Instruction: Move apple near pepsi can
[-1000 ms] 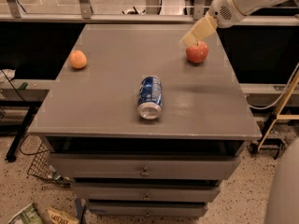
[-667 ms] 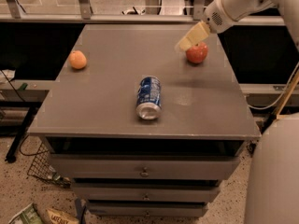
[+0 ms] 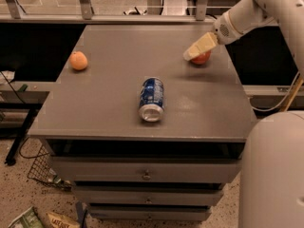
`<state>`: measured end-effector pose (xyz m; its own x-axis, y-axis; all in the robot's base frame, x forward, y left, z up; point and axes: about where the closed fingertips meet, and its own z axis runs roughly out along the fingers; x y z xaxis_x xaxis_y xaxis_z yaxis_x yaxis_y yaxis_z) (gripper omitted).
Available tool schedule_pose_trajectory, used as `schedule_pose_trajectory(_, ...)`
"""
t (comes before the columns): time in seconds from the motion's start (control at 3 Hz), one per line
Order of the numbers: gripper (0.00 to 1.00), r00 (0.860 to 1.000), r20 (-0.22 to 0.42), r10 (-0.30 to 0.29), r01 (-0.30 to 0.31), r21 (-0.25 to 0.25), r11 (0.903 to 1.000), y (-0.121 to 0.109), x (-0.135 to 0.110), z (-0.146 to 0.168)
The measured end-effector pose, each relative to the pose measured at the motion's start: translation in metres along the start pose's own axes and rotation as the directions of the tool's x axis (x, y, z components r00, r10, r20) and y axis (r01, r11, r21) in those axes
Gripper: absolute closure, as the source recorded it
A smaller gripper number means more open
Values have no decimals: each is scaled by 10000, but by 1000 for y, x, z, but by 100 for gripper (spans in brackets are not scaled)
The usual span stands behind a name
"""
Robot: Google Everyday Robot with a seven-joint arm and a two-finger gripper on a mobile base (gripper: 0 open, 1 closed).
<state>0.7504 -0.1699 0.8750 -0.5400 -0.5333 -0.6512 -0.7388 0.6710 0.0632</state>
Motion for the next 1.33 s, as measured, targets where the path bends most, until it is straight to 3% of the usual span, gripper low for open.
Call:
schedule_pose_trajectory(0.33,19,9994,-130,311,-312,-85,9995,-10,13,11)
schedule_pose_trajectory(0.67,42,10000,-42,89,-90,-39,10000,-10,13,7)
schedule_pose_trajectory(1.0,72,9938,331,-1066,1055,338,9938,10,9,-31)
schedule_pose_trajectory(1.33,95,9694,160,-2448,2443,270,9693,51,18,-52)
